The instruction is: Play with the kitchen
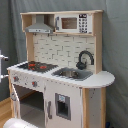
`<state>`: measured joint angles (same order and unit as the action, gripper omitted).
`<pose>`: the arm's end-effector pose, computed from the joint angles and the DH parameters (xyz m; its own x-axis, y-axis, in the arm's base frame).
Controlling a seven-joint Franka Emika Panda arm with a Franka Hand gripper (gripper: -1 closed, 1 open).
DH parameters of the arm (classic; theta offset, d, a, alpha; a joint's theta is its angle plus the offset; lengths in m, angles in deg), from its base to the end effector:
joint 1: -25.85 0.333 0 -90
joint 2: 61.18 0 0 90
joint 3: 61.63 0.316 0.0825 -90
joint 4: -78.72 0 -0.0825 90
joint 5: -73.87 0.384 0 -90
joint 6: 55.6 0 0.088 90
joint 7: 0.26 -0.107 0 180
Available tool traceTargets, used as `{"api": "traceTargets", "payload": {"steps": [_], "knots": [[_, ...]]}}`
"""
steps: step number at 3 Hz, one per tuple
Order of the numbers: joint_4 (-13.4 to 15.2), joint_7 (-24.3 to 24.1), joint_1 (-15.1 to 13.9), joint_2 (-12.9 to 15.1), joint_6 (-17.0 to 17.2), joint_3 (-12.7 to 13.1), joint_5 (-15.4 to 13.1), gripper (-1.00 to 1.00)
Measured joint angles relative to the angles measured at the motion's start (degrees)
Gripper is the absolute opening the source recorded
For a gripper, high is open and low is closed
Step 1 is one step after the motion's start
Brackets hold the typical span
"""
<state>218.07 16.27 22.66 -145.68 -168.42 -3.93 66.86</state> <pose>0.0983 0.3514 0.5611 0.5145 0.8488 0.1219 0.1327 -0.2193 0.9666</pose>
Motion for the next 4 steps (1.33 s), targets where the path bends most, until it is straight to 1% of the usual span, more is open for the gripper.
{"api": "traceTargets", "payload": {"steps": [1, 2, 3, 4], "knots": [[2.2, 4.9, 0.6, 1.9, -0.1, -1.0, 0.8, 1.0], [3.6, 9.3, 0.5, 5.0, -0.4, -1.1, 2.9, 1.0], [4.4, 12.9, 0.0, 8.8, -1.4, -1.1, 5.4, 1.0], [4.4, 15.8, -1.1, 13.9, -3.3, -1.1, 7.7, 1.0]]}}
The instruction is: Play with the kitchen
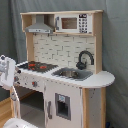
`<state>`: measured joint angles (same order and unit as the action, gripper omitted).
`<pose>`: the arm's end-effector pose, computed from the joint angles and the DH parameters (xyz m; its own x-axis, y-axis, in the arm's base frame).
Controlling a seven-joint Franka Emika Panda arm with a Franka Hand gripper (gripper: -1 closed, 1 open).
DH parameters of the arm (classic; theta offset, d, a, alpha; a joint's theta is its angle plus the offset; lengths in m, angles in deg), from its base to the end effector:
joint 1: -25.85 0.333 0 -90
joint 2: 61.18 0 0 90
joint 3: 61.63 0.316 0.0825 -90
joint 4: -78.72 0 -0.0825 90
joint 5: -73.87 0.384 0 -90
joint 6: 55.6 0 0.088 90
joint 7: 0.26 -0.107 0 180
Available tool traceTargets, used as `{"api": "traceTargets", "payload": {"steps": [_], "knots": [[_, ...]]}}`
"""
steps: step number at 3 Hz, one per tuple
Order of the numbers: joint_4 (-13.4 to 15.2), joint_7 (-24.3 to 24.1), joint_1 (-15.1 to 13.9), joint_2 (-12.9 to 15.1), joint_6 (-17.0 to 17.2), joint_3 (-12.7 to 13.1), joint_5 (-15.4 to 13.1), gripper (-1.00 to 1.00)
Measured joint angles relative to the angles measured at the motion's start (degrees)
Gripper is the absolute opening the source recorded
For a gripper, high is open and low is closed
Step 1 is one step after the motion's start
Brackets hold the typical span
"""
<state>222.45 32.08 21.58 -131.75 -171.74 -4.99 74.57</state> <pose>0.1744 0.3263 0.5155 0.4236 0.8924 -0.1556 0.5528 -0.1186 0.8248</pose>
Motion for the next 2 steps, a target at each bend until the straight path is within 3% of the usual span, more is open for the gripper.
{"api": "traceTargets", "payload": {"steps": [2], "knots": [[-0.6, 3.4, -3.0, 12.0, -7.0, 0.1, 1.0, 1.0]]}}
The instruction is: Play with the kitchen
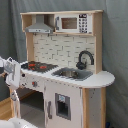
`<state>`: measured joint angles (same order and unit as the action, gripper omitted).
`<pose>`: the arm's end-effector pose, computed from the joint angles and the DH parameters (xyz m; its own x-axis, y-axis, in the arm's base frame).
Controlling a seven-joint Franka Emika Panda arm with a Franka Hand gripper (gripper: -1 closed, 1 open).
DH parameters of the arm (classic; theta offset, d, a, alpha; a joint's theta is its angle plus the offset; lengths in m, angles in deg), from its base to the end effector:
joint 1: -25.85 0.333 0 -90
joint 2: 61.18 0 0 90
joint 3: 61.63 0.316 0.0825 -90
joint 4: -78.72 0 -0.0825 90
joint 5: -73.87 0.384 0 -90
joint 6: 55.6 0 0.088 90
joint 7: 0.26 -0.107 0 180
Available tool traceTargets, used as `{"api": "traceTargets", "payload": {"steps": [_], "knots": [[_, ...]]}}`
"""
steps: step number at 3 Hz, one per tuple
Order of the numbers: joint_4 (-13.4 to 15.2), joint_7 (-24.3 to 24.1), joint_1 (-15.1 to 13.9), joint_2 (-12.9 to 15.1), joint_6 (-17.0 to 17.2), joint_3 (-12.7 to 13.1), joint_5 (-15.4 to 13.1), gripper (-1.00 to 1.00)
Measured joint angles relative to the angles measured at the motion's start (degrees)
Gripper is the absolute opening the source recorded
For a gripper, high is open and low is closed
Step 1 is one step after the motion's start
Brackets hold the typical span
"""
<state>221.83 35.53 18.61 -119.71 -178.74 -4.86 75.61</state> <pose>0.2261 0.3305 0.4931 0.3197 0.9295 -0.1837 0.6866 -0.0937 0.7210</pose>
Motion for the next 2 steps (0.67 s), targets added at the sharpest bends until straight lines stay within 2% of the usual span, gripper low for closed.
{"api": "traceTargets", "payload": {"steps": [1, 2], "knots": [[-1.3, 1.8, -1.8, 7.5, -3.8, 0.6, 0.0, 1.0], [-2.9, 3.2, -3.1, 13.3, -6.1, 1.6, -0.1, 1.0]]}}
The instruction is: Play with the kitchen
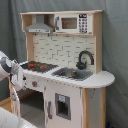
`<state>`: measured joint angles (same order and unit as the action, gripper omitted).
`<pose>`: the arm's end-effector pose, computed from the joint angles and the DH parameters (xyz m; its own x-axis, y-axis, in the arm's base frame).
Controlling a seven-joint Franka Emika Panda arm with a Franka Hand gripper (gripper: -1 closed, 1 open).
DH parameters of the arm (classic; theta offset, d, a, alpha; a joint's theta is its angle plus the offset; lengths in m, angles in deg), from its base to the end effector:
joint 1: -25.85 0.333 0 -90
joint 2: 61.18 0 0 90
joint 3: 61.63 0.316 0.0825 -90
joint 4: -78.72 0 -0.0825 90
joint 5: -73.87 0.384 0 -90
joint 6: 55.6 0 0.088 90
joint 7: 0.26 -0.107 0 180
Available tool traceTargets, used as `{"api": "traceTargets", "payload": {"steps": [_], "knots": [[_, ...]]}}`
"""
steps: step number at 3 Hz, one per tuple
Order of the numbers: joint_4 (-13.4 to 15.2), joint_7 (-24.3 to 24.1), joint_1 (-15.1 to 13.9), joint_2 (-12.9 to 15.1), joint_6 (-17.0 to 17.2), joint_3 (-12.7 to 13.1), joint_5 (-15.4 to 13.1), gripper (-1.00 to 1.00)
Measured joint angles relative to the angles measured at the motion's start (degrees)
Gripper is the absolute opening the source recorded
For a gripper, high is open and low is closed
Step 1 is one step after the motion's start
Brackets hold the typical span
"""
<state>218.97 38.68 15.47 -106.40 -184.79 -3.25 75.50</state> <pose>0.2697 0.3469 0.4686 0.1933 0.9646 -0.1793 0.7949 -0.0469 0.6050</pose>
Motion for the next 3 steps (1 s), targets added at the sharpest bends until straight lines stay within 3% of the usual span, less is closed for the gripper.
{"api": "traceTargets", "payload": {"steps": [2, 3], "knots": [[-3.2, 4.4, -2.3, 12.4, -2.8, 1.6, -0.2, 1.0], [-3.2, 6.8, -2.3, 17.8, -3.8, 1.7, -0.2, 1.0]]}}
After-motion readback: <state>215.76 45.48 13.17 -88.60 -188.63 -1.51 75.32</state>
